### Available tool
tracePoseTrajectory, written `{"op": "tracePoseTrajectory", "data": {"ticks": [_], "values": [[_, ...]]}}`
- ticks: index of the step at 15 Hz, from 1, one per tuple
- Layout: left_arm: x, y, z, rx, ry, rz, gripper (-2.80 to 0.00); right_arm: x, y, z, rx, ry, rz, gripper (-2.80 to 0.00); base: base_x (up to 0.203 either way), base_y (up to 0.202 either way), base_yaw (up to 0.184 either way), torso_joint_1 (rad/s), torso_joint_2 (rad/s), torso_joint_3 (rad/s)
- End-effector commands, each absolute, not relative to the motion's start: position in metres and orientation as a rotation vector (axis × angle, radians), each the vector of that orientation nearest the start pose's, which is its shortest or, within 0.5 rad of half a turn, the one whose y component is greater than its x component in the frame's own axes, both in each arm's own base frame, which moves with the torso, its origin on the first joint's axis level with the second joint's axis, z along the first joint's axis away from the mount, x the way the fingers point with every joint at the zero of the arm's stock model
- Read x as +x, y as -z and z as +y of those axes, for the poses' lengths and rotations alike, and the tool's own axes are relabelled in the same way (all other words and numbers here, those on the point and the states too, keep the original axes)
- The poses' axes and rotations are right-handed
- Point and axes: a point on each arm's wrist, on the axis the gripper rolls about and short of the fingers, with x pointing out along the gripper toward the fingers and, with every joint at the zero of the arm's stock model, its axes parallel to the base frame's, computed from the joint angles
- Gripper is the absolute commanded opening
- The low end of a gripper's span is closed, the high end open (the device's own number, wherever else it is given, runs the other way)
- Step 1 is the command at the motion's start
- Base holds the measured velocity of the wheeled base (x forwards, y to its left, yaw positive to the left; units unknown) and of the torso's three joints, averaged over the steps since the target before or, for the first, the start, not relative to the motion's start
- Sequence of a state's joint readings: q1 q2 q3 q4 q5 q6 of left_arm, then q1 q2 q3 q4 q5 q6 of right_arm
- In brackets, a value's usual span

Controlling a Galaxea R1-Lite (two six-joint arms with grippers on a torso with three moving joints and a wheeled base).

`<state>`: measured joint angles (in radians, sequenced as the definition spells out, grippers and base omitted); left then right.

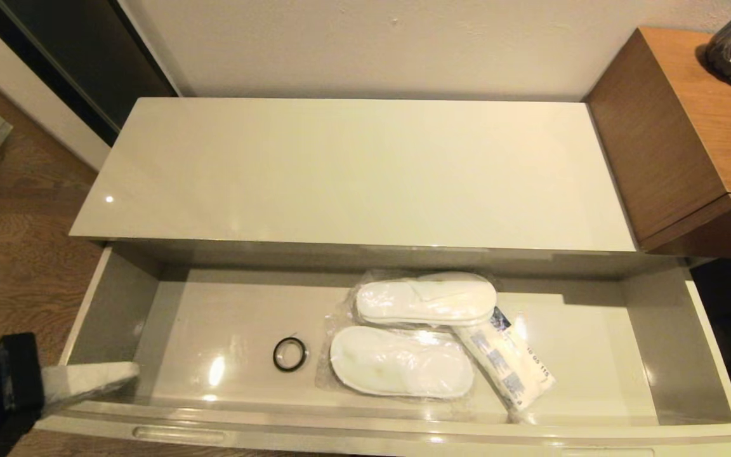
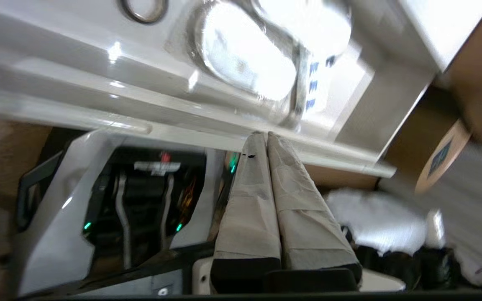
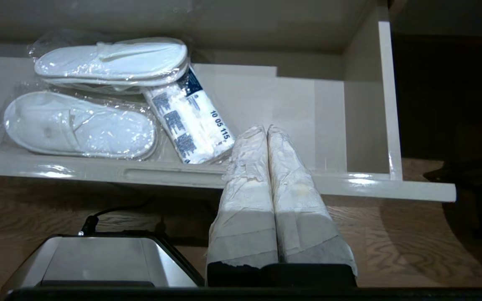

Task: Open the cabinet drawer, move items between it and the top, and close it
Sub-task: Open the drawer, then take out the disposable slippers from the drawer

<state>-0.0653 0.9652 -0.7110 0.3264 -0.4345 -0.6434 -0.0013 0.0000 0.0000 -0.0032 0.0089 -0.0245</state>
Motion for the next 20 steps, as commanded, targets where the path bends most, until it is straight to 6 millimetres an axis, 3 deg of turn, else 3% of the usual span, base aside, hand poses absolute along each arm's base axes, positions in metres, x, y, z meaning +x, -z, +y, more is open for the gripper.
{"op": "tracePoseTrajectory", "data": {"ticks": [1, 3, 7, 20], "values": [[0.079, -0.224, -0.014, -0.74, 0.303, 0.648, -2.8, -0.023, -0.076, 0.0, -0.025, -0.008, -0.005, -2.8, 0.0, 0.0, 0.0, 0.0, 0.0, 0.0], [0.058, -0.224, -0.014, -0.791, 0.328, 0.607, -2.8, -0.023, -0.076, 0.0, -0.026, -0.008, -0.005, -2.8, 0.0, 0.0, 0.0, 0.0, 0.0, 0.0], [0.042, -0.226, -0.013, -0.82, 0.322, 0.642, -2.8, -0.023, -0.076, 0.0, -0.026, -0.008, -0.005, -2.8, 0.0, 0.0, 0.0, 0.0, 0.0, 0.0], [0.047, -0.216, -0.013, -0.768, 0.263, 0.733, -2.8, -0.023, -0.076, 0.0, -0.026, -0.008, -0.005, -2.8, 0.0, 0.0, 0.0, 0.0, 0.0, 0.0]]}}
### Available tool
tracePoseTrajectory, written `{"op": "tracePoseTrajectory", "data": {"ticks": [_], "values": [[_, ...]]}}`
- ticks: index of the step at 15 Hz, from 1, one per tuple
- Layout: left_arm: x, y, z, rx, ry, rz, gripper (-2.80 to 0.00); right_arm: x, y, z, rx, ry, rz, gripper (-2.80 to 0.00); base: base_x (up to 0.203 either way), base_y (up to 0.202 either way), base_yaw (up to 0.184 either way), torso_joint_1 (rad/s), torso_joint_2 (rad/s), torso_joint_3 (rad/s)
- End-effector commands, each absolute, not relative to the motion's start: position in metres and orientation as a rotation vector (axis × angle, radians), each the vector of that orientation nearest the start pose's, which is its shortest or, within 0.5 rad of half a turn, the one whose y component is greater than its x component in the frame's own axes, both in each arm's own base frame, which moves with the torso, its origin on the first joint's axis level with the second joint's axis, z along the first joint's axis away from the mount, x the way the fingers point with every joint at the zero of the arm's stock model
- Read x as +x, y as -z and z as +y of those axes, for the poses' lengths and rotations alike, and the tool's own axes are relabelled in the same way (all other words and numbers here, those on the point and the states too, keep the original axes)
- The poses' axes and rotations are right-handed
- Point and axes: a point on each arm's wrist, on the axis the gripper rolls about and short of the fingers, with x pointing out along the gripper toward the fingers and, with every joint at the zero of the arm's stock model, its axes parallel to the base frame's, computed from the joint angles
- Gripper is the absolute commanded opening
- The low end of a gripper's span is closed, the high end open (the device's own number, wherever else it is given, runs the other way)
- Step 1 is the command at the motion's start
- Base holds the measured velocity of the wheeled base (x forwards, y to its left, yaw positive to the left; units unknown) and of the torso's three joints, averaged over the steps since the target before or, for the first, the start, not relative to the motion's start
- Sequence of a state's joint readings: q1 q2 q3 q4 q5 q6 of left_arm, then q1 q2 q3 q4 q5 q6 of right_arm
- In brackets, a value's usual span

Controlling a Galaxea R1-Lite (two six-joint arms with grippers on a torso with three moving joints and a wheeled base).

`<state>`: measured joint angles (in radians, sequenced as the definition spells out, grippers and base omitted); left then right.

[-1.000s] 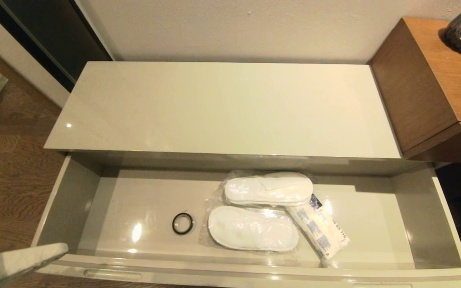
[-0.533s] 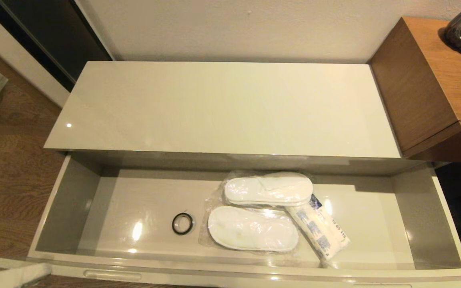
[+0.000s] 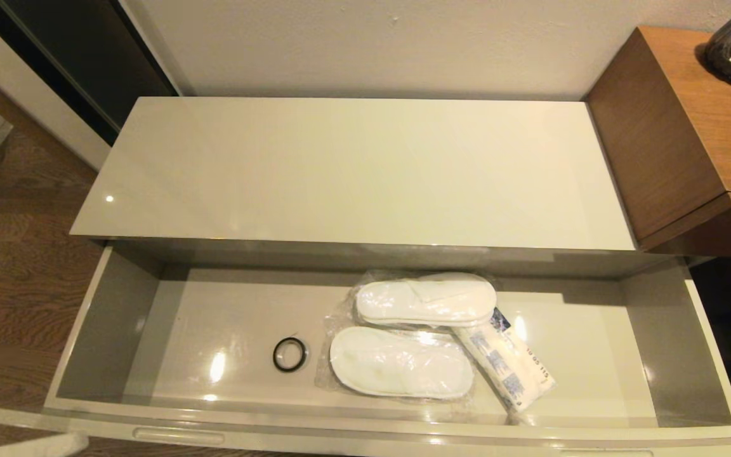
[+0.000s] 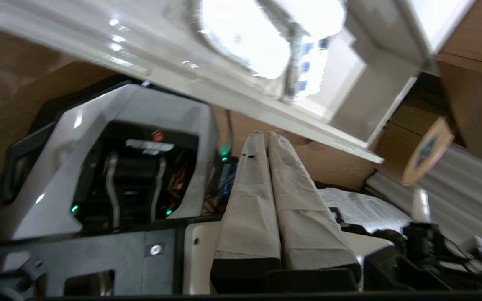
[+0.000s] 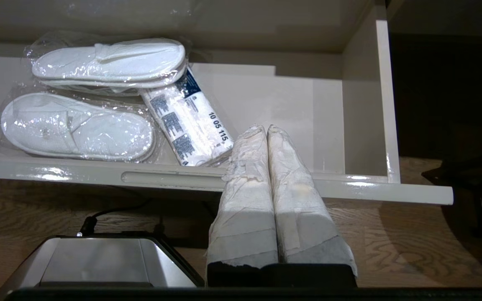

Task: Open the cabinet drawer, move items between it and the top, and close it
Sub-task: Take out the disposable slippers from the drawer

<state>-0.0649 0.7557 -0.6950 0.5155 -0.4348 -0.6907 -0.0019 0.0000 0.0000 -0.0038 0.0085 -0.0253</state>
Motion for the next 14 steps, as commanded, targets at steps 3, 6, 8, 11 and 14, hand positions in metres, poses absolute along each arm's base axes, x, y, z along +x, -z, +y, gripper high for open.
{"op": "tracePoseTrajectory", "data": {"ticks": [3, 6, 8, 11, 14], "values": [[0.056, -0.227, -0.013, -0.697, 0.268, 0.709, -2.8, -0.023, -0.076, 0.0, -0.026, -0.008, -0.005, -2.8, 0.0, 0.0, 0.0, 0.0, 0.0, 0.0], [0.074, -0.234, -0.013, -0.604, 0.223, 0.723, -2.8, -0.023, -0.076, 0.0, -0.026, -0.008, -0.005, -2.8, 0.0, 0.0, 0.0, 0.0, 0.0, 0.0], [0.106, -0.233, -0.013, -0.445, 0.172, 0.777, -2.8, -0.023, -0.076, 0.0, -0.026, -0.008, -0.005, -2.8, 0.0, 0.0, 0.0, 0.0, 0.0, 0.0], [0.125, -0.232, -0.011, -0.266, 0.152, 0.793, -2.8, -0.023, -0.076, 0.0, -0.025, -0.008, -0.005, -2.8, 0.0, 0.0, 0.0, 0.0, 0.0, 0.0], [0.16, -0.233, -0.012, -0.038, 0.25, 0.816, -2.8, -0.023, -0.076, 0.0, -0.025, -0.008, -0.003, -2.8, 0.0, 0.0, 0.0, 0.0, 0.0, 0.0]]}}
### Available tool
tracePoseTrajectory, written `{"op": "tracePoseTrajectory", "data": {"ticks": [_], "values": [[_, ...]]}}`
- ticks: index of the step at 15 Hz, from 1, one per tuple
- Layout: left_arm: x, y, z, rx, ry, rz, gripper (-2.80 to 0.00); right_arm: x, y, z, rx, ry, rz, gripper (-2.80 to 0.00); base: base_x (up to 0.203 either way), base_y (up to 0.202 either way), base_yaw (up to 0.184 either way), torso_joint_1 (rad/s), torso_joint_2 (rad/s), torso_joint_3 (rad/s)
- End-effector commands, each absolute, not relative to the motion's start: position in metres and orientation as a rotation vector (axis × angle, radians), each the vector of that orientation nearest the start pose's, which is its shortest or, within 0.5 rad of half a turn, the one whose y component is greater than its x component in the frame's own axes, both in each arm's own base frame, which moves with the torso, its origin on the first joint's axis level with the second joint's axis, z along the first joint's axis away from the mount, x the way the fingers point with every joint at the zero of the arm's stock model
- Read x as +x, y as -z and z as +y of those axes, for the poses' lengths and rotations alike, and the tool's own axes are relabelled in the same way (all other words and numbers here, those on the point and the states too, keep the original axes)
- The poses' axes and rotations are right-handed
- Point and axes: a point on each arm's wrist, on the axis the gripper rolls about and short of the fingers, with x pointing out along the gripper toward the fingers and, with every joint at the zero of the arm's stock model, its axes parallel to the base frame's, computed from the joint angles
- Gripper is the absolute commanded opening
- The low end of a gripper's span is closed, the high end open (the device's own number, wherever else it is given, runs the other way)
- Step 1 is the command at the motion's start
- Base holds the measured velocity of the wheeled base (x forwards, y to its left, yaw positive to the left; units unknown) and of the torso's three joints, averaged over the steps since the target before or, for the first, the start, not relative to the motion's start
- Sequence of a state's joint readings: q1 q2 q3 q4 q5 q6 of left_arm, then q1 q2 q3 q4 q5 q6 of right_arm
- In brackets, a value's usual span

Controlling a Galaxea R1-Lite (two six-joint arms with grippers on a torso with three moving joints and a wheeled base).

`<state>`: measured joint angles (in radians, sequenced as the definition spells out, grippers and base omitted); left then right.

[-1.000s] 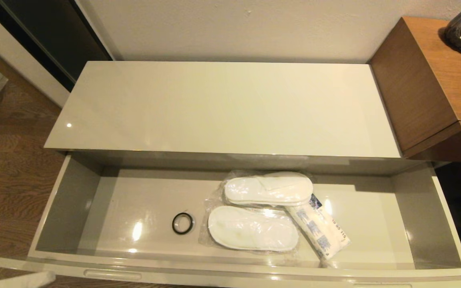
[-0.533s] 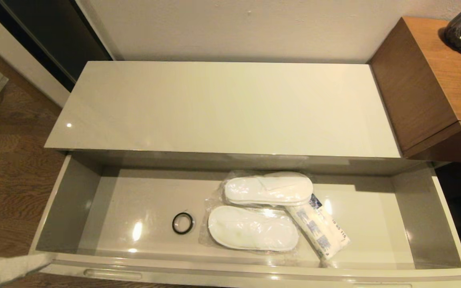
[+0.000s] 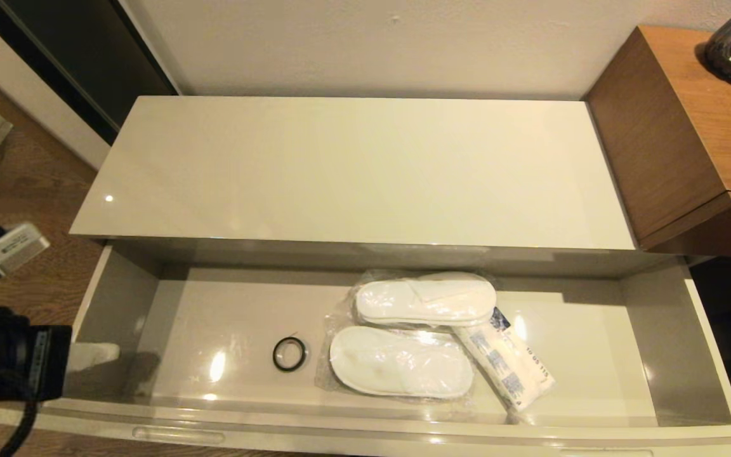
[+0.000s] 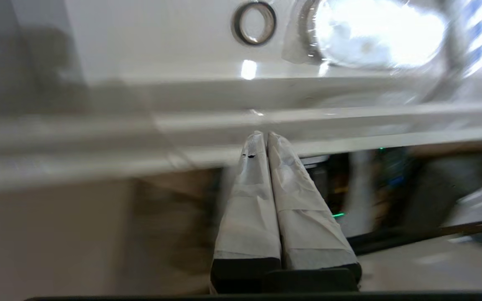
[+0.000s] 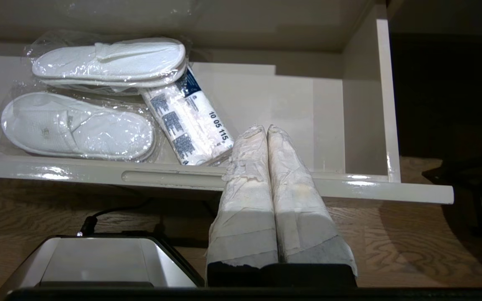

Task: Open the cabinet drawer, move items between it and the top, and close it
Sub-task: Take out the disposable slippers from the drawer

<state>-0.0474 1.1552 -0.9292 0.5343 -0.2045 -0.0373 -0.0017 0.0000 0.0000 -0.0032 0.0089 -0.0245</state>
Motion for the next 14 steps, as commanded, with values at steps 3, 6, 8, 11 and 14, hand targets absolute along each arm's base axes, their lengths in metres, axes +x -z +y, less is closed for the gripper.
{"op": "tracePoseTrajectory", "data": {"ticks": [3, 6, 8, 11, 14], "values": [[0.193, -0.234, -0.012, 0.064, 0.403, 0.827, -2.8, -0.023, -0.076, 0.0, -0.026, -0.008, -0.005, -2.8, 0.0, 0.0, 0.0, 0.0, 0.0, 0.0], [0.169, -0.242, -0.009, 0.134, 0.452, 0.862, -2.8, -0.023, -0.076, 0.0, -0.026, -0.008, -0.005, -2.8, 0.0, 0.0, 0.0, 0.0, 0.0, 0.0], [0.162, -0.251, -0.007, 0.22, 0.453, 0.86, -2.8, -0.023, -0.076, 0.0, -0.026, -0.008, -0.004, -2.8, 0.0, 0.0, 0.0, 0.0, 0.0, 0.0], [0.174, -0.278, -0.015, 0.336, 0.505, 0.876, -2.8, -0.023, -0.076, 0.0, -0.026, -0.008, -0.005, -2.8, 0.0, 0.0, 0.0, 0.0, 0.0, 0.0], [0.201, -0.297, -0.022, 0.435, 0.58, 0.895, -2.8, -0.023, -0.076, 0.0, -0.026, -0.007, -0.004, -2.8, 0.0, 0.0, 0.0, 0.0, 0.0, 0.0]]}}
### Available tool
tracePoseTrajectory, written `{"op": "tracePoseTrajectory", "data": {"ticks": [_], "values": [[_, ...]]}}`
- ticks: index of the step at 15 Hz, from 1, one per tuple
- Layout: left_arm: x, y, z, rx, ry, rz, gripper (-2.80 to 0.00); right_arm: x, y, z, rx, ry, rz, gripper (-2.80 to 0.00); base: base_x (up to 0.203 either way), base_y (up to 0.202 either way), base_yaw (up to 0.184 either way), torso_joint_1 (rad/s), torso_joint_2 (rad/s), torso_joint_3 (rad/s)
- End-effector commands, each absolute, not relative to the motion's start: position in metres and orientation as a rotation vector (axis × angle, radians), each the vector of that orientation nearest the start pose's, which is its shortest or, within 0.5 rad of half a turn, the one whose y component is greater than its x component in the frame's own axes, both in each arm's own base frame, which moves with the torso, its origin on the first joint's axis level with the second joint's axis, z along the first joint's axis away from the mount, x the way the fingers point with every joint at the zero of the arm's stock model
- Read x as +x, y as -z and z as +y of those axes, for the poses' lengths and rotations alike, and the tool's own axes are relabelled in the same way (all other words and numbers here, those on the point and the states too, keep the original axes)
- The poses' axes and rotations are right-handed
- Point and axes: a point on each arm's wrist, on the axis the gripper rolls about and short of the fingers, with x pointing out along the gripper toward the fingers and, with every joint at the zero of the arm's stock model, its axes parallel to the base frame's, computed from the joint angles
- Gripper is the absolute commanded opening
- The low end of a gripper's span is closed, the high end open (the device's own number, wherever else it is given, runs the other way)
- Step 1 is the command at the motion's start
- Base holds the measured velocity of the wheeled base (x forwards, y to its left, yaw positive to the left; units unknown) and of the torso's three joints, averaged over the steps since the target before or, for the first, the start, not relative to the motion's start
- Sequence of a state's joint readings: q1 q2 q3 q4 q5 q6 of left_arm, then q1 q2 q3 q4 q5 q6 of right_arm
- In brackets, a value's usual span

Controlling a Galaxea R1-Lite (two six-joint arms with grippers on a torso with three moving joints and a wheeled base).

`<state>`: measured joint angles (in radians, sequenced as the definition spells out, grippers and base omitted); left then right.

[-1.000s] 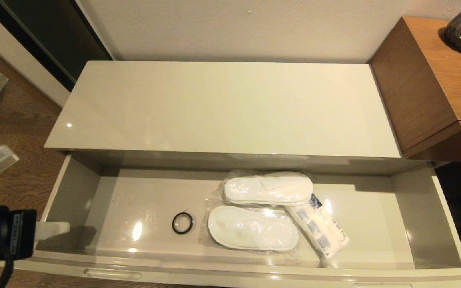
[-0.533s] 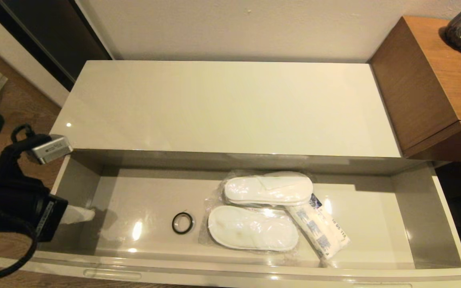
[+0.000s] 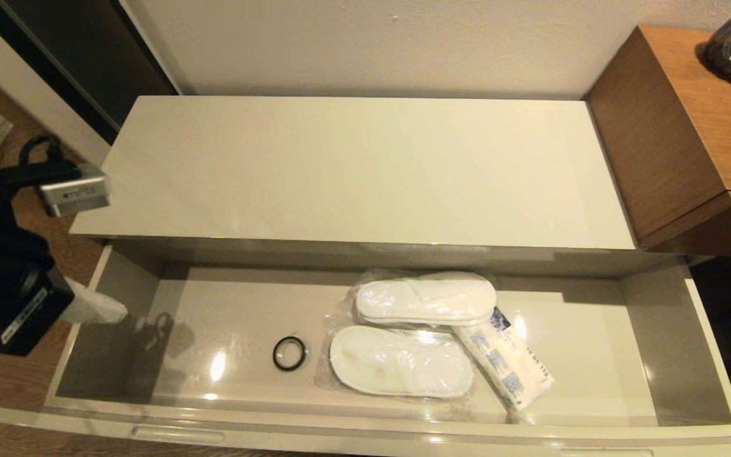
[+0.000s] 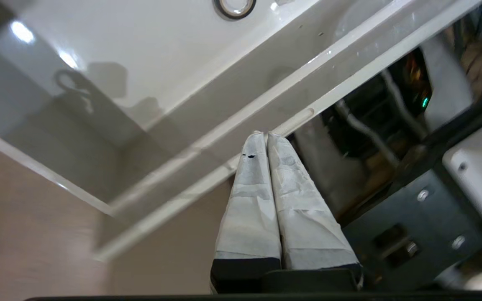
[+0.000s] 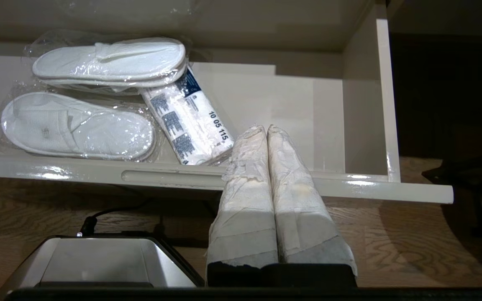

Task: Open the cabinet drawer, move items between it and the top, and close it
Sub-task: Take out the disposable slippers from the drawer

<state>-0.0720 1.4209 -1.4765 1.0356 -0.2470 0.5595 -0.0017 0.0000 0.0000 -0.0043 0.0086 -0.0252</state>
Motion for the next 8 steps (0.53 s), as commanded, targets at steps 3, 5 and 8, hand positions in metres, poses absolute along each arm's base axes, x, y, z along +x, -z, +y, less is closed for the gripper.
{"op": "tracePoseTrajectory", "data": {"ticks": [3, 5, 8], "values": [[0.224, -0.299, -0.026, 0.479, 0.66, 0.866, -2.8, -0.023, -0.076, 0.0, -0.026, -0.008, -0.004, -2.8, 0.0, 0.0, 0.0, 0.0, 0.0, 0.0], [0.237, -0.294, -0.043, 0.48, 0.747, 0.857, -2.8, -0.023, -0.076, 0.0, -0.025, -0.008, -0.005, -2.8, 0.0, 0.0, 0.0, 0.0, 0.0, 0.0], [0.257, -0.291, -0.075, 0.477, 0.853, 0.756, -2.8, -0.023, -0.076, 0.0, -0.026, -0.008, -0.003, -2.8, 0.0, 0.0, 0.0, 0.0, 0.0, 0.0]]}}
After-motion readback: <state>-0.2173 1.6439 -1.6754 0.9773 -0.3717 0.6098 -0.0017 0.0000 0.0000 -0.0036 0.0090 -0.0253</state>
